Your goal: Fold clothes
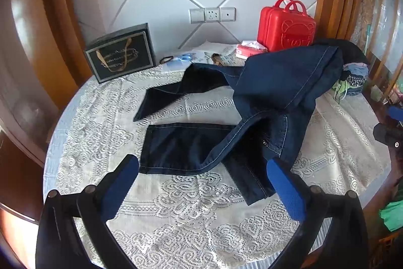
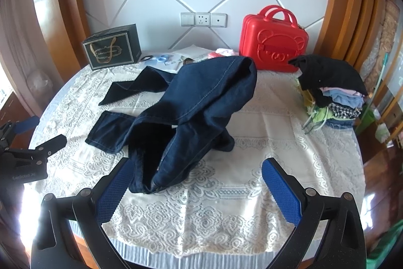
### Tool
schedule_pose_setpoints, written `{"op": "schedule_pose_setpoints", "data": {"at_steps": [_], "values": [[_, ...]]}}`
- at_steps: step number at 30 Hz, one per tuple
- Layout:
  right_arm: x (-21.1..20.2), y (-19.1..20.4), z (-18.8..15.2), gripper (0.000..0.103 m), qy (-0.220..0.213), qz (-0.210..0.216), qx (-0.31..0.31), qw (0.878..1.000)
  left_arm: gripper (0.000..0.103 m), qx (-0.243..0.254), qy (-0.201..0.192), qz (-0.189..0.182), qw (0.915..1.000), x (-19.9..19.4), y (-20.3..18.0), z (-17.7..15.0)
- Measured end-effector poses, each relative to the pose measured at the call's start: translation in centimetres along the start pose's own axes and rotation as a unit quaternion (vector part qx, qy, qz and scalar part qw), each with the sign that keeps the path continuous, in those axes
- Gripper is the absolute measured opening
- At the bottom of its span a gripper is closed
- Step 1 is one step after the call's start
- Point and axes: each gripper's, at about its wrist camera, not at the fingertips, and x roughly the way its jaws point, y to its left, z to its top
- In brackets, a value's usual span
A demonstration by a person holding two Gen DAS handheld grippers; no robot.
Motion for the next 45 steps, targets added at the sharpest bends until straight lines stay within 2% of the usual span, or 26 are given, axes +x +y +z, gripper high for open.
{"op": "schedule_pose_setpoints", "data": {"at_steps": [5,6,12,14,15,16,17,18,19,22,25,28,29,30,32,33,34,35,36,39,40,41,42,43,44,45], "values": [[3.1,-1.1,-0.4,0.103,0.027,0.005,0.013,1.000,0.103,0.020,0.019,-0.004,0.9996,5.6,-1.3,-0.5],[3.9,-1.4,-0.5,0.103,0.034,0.006,0.017,0.999,0.103,0.004,0.022,0.011,0.9997,6.8,-1.5,-0.6],[10.6,-2.7,-1.6,0.103,0.090,0.017,0.037,0.995,0.103,0.002,0.049,0.021,0.9986,15.7,-1.7,-1.2],[13.1,-3.2,-1.9,0.103,0.109,0.023,0.047,0.993,0.103,-0.002,0.045,0.026,0.9986,18.1,-1.5,-1.1],[14.2,-3.4,-1.9,0.103,0.117,0.028,0.050,0.992,0.095,-0.002,0.041,0.036,0.9985,18.9,-1.4,-1.0],[15.3,-3.5,-2.0,0.103,0.122,0.032,0.054,0.991,0.074,0.000,0.035,0.053,0.9980,19.8,-1.3,-0.8],[16.1,-3.5,-1.9,0.103,0.123,0.034,0.057,0.990,0.060,0.002,0.035,0.064,0.9973,20.7,-1.0,-0.6],[16.8,-3.5,-1.9,0.103,0.124,0.038,0.059,0.990,0.034,-0.006,0.044,0.063,0.9970,21.7,-0.4,-0.3],[17.6,-3.4,-1.9,0.103,0.126,0.046,0.061,0.989,0.020,-0.031,0.062,0.051,0.9963,22.6,0.6,-0.2],[18.8,-2.8,-1.9,0.103,0.125,0.077,0.070,0.987,0.015,-0.088,0.084,0.034,0.9920,23.3,3.6,0.0],[20.0,-1.2,-1.7,0.103,0.117,0.105,0.065,0.985,0.010,-0.111,0.058,0.083,0.9887,21.9,7.5,0.2],[22.2,0.9,-2.1,0.101,0.137,0.102,0.034,0.985,0.009,-0.140,0.032,0.132,0.9808,19.1,11.9,0.5],[23.2,1.8,-2.4,0.084,0.142,0.083,0.006,0.986,0.009,-0.154,0.019,0.158,0.9753,17.7,14.0,0.6],[23.8,3.2,-2.7,0.056,0.139,0.045,-0.048,0.988,0.008,-0.161,0.010,0.176,0.9710,16.7,15.6,0.6],[23.5,4.8,-2.8,0.042,0.122,0.000,-0.120,0.985,0.008,-0.183,-0.002,0.222,0.9578,14.5,19.4,0.4],[22.9,5.1,-2.4,0.030,0.111,-0.017,-0.140,0.984,0.008,-0.193,-0.005,0.235,0.9527,13.6,20.9,0.3],[21.9,5.3,-1.7,0.021,0.087,-0.050,-0.164,0.981,0.008,-0.206,-0.009,0.242,0.9481,12.6,22.4,0.2],[21.2,5.6,-1.2,0.021,0.065,-0.082,-0.187,0.977,0.008,-0.222,-0.013,0.249,0.9428,11.4,23.9,-0.1],[19.8,5.8,-0.2,0.021,0.028,-0.132,-0.214,0.967,0.008,-0.233,-0.016,0.259,0.9372,10.5,24.9,-0.3],[16.9,5.1,2.5,0.021,-0.034,-0.209,-0.223,0.952,0.008,-0.251,-0.031,0.274,0.9279,8.4,27.6,-0.8],[15.8,5.2,3.1,0.021,-0.064,-0.247,-0.243,0.936,0.008,-0.256,-0.034,0.282,0.9239,7.7,28.0,-0.8],[15.5,5.4,3.4,0.021,-0.073,-0.264,-0.249,0.929,0.008,-0.253,-0.039,0.299,0.9192,7.3,28.3,-0.8],[15.1,5.3,3.5,0.024,-0.078,-0.275,-0.255,0.924,0.008,-0.244,-0.044,0.309,0.9183,7.1,28.3,-0.9],[14.9,5.3,3.3,0.030,-0.072,-0.265,-0.263,0.925,0.008,-0.233,-0.044,0.308,0.9213,6.9,28.3,-1.2],[14.7,5.1,2.9,0.051,-0.064,-0.244,-0.263,0.931,0.009,-0.226,-0.033,0.293,0.9285,7.3,28.4,-1.5],[14.2,4.2,2.4,0.081,-0.048,-0.202,-0.241,0.948,0.009,-0.225,-0.014,0.267,0.9369,8.0,28.6,-2.0]]}}
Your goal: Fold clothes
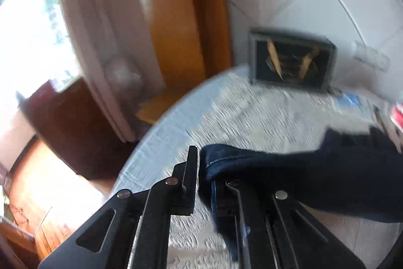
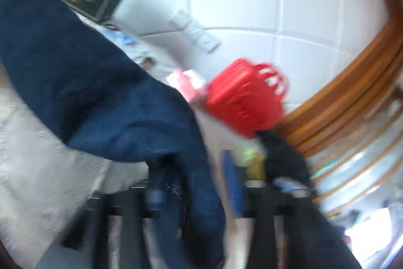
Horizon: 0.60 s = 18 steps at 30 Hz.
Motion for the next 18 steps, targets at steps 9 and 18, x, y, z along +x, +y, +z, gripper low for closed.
{"op": "schedule_pose_setpoints", "data": {"at_steps": [9,18], "values": [[0.7,-10.4,-9.9,0.100,0.057,0.188,0.275,0.941,0.053,0.012,0.084,-0.091,0.9923,4.4,-0.9,-3.4],[7.7,-15.5,-19.1,0.101,0.152,0.193,0.444,0.861,0.067,0.004,0.099,-0.125,0.9872,9.3,-3.0,-6.0]]}}
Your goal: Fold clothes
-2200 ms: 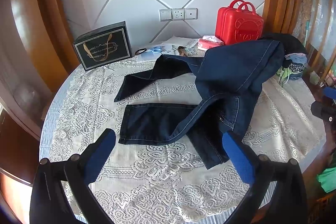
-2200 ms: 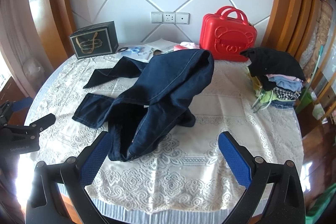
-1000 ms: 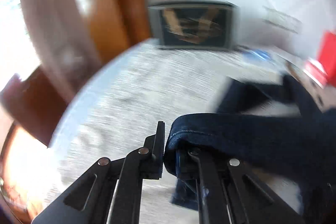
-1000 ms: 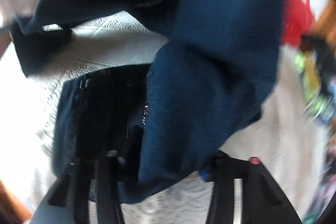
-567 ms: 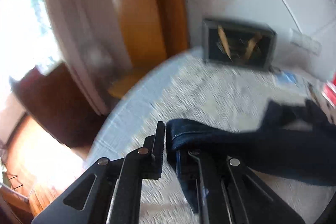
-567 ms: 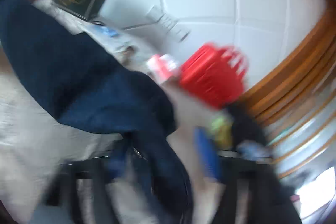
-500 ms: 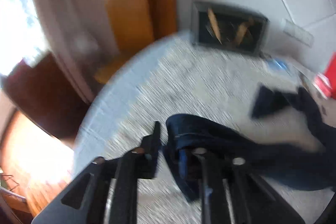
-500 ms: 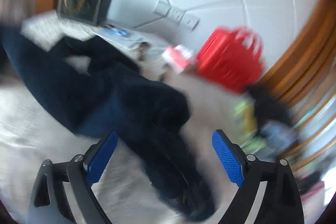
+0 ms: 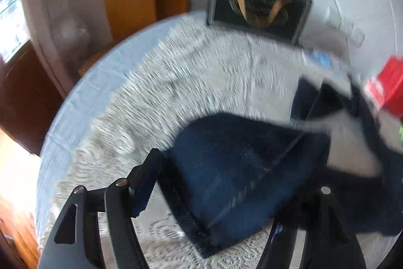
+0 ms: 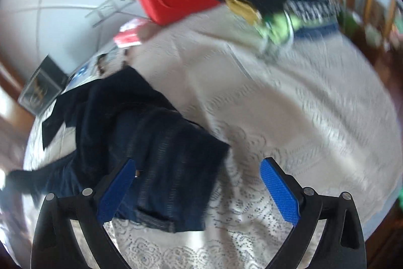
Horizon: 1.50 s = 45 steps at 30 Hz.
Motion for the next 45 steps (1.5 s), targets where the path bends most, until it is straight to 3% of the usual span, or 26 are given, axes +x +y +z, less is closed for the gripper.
{"op": "schedule_pose_setpoints", "data": {"at_steps": [3,6,7,9,10,11,12,13,14,15,16,17,18,21,22,23,24,25,26,28,30,31,35,37,45], "values": [[1.7,-1.0,-0.5,0.101,0.018,0.017,0.016,1.000,0.067,0.028,0.022,0.014,0.9993,3.3,-1.5,-1.3],[3.3,-0.4,-1.1,0.096,0.030,0.031,0.011,0.999,0.075,0.007,0.007,0.004,0.9999,4.6,-1.0,-1.9],[3.9,0.1,-1.2,0.089,0.034,0.035,0.005,0.999,0.078,-0.002,0.005,-0.005,1.0000,4.8,-0.7,-2.0],[5.0,1.5,-1.4,0.052,0.045,0.042,-0.017,0.998,0.081,-0.004,-0.019,-0.010,0.9998,5.0,-0.7,-2.4],[5.7,2.7,-1.5,0.044,0.050,0.024,-0.040,0.998,0.084,0.005,-0.029,-0.002,0.9996,5.0,-1.0,-2.7],[6.1,3.4,-1.7,0.028,0.047,0.010,-0.067,0.997,0.084,0.014,-0.039,0.004,0.9991,5.0,-1.3,-3.0],[6.2,4.7,-1.9,0.024,0.040,-0.019,-0.101,0.994,0.082,0.016,-0.037,0.003,0.9992,5.0,-1.3,-2.9],[5.8,6.8,-2.2,0.023,0.016,-0.080,-0.162,0.983,0.073,0.019,-0.027,-0.005,0.9994,5.0,-1.3,-2.6],[5.0,9.0,-2.8,0.020,-0.026,-0.153,-0.232,0.960,0.066,0.019,-0.017,-0.016,0.9995,4.9,-1.1,-2.4],[4.0,10.6,-3.2,0.019,-0.063,-0.200,-0.282,0.936,0.047,0.021,-0.008,-0.024,0.9995,4.6,-1.0,-2.1],[2.6,11.8,-3.5,0.018,-0.107,-0.241,-0.317,0.911,0.034,0.021,0.000,-0.025,0.9995,4.1,-0.9,-1.9],[1.1,12.2,-3.4,0.018,-0.138,-0.260,-0.323,0.900,0.032,0.020,0.001,-0.022,0.9996,3.0,-0.6,-1.7],[-0.4,12.0,-3.0,0.018,-0.160,-0.260,-0.316,0.898,0.032,0.019,-0.004,-0.021,0.9996,1.7,-0.2,-1.7],[-3.1,9.4,-2.2,0.018,-0.167,-0.249,-0.275,0.914,0.033,0.008,-0.019,-0.038,0.9990,-2.7,1.9,-1.6],[-2.8,7.9,-2.0,0.019,-0.138,-0.243,-0.263,0.924,0.042,0.009,-0.009,-0.043,0.9990,-3.7,2.4,-1.5],[-2.3,5.9,-1.8,0.027,-0.113,-0.220,-0.238,0.939,0.048,0.013,0.001,-0.039,0.9991,-4.7,2.7,-1.2],[-1.8,4.5,-1.6,0.041,-0.090,-0.199,-0.218,0.951,0.059,0.016,-0.001,-0.029,0.9994,-5.9,2.8,-1.0],[-1.2,2.6,-1.4,0.047,-0.062,-0.165,-0.191,0.966,0.066,0.024,-0.007,-0.013,0.9996,-6.8,2.6,-0.6],[-1.0,1.1,-1.4,0.051,-0.059,-0.142,-0.166,0.974,0.067,0.038,-0.018,0.002,0.9991,-8.0,1.9,0.1],[-1.4,0.1,-1.3,0.058,-0.074,-0.123,-0.147,0.979,0.070,0.046,-0.033,0.007,0.9984,-9.3,0.5,1.5],[-1.7,-0.7,-0.8,0.090,-0.078,-0.082,-0.123,0.986,0.078,0.044,-0.046,-0.016,0.9979,-10.1,-1.4,3.3],[-1.6,-0.9,-0.2,0.095,-0.071,-0.058,-0.112,0.989,0.080,0.040,-0.052,-0.027,0.9974,-10.3,-2.5,4.1],[-0.3,-1.7,1.3,0.097,-0.040,-0.028,-0.082,0.995,0.082,0.051,-0.068,-0.054,0.9949,-9.5,-8.0,7.8],[0.5,-2.5,1.7,0.097,-0.028,-0.020,-0.064,0.997,0.092,0.072,-0.056,-0.065,0.9938,-7.6,-11.1,9.1],[4.3,-6.4,2.7,0.097,0.015,0.008,0.002,1.000,0.092,0.108,0.019,-0.059,0.9922,4.8,-20.3,12.2]]}}
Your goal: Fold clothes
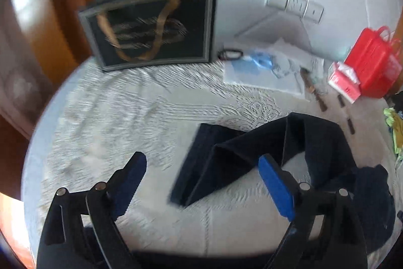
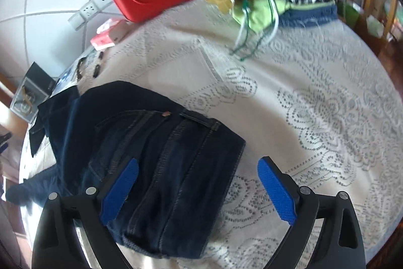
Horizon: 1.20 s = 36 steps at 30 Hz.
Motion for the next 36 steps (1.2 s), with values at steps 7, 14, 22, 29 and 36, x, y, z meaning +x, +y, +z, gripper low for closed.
{"op": "schedule_pose_setpoints", "data": {"at_steps": [7,14,22,29,36], "values": [[1.5,-1.3,0.2,0.097,0.011,0.045,0.034,0.998,0.092,0.037,0.022,-0.037,0.9984,5.7,-2.2,-1.4],[2.5,-1.1,1.4,0.102,0.021,0.033,0.047,0.998,0.103,0.023,0.063,-0.009,0.9977,9.6,-0.5,-3.2],[4.0,2.8,0.7,0.034,0.035,-0.029,-0.049,0.998,0.020,0.012,0.027,-0.002,0.9996,7.6,-0.9,-3.7],[-5.3,10.8,0.1,0.022,-0.135,-0.095,-0.207,0.964,0.018,-0.026,-0.151,0.095,0.9836,-4.6,3.5,-1.9],[-8.9,15.5,8.8,0.022,-0.232,-0.060,-0.198,0.950,0.018,-0.112,-0.207,0.182,0.9546,-11.5,11.9,4.1]]}}
